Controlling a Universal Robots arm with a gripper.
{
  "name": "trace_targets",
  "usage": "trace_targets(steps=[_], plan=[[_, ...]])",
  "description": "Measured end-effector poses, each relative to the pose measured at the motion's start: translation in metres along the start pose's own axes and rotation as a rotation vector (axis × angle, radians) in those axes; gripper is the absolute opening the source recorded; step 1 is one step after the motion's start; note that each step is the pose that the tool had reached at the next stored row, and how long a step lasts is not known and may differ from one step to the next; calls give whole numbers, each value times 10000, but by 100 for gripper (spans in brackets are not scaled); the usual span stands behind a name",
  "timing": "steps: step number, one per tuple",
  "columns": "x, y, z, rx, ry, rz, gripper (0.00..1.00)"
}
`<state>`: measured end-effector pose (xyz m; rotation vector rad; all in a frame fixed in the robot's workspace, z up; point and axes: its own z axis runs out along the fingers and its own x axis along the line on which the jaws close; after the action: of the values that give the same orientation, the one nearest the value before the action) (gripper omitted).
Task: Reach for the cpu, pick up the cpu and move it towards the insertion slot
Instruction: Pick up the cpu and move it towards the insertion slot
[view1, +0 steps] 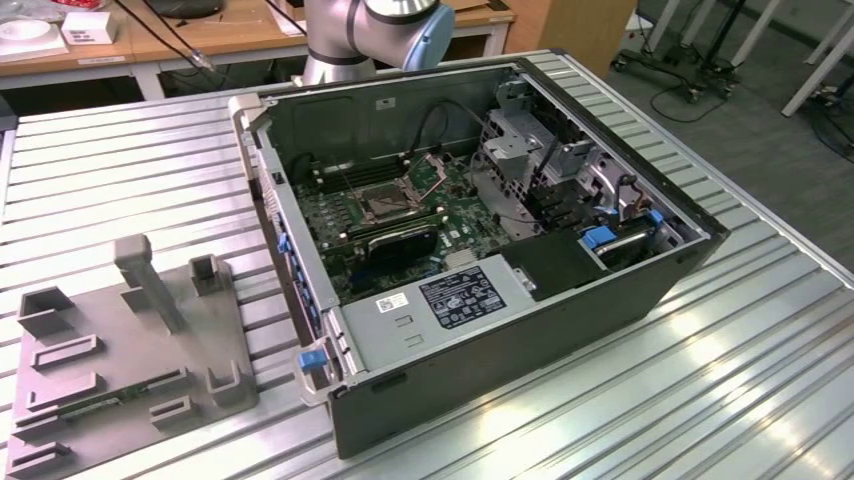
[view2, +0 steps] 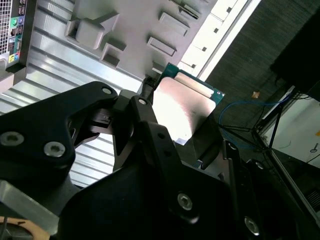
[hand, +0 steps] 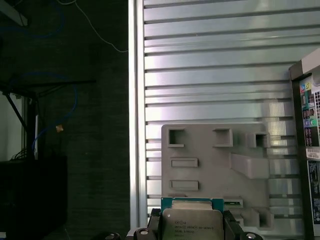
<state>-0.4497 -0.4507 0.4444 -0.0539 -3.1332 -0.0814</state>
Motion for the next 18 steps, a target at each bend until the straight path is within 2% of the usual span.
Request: trace_targets(steps=[18], plan=[[-20,2,-21,-1,-1,0,55]])
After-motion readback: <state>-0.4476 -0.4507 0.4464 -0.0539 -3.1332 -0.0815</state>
